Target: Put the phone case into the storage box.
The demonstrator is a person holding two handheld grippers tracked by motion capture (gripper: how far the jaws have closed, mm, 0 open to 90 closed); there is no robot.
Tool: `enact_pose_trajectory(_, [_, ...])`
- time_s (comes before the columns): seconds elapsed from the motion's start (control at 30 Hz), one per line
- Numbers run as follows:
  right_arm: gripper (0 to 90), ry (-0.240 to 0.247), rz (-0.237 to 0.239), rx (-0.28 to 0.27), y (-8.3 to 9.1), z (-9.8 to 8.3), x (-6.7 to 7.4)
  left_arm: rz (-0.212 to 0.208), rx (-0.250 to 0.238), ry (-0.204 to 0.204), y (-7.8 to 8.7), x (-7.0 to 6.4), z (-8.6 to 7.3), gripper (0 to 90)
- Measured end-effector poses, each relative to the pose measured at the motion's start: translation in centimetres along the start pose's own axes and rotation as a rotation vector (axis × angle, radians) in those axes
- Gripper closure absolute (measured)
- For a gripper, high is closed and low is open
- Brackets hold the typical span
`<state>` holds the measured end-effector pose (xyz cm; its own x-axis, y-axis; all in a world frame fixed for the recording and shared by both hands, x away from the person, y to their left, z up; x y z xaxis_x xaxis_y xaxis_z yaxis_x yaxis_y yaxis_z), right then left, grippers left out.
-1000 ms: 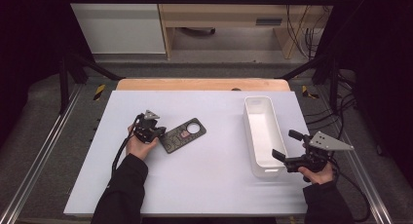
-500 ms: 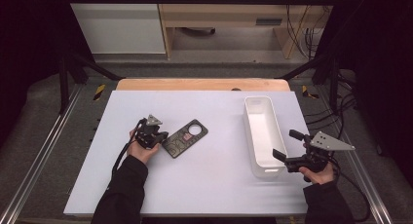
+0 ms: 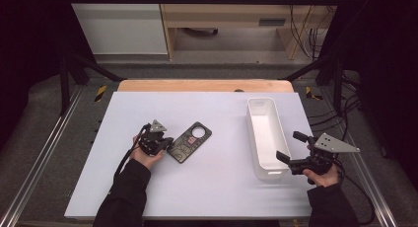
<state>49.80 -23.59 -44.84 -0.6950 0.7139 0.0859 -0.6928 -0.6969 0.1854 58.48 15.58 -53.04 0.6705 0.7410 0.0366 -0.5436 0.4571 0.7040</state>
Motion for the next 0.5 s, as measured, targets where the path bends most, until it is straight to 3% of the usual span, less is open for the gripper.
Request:
enact_pose_trajectory(0.3, [0.4, 0.000, 0.001, -0.001, 0.0, 0.0, 0.0, 0.018, -0.013, -0.002, 0.4, 0.3, 0.3, 90.0])
enact_pose_trajectory(0.5, [0.4, 0.000, 0.001, -0.005, 0.1, 0.1, 0.0, 0.008, -0.075, -0.003, 1.9, 0.0, 1.5, 86.1])
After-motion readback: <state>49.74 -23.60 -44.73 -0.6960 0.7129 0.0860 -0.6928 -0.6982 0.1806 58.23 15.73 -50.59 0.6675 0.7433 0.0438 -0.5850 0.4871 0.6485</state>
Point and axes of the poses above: each handheld gripper's, and its own axes: y roughly backward along the jaws, z roughly out of its top, x roughly to its left, the point moved 9 cm from there along -y, roughly forward along the jaws
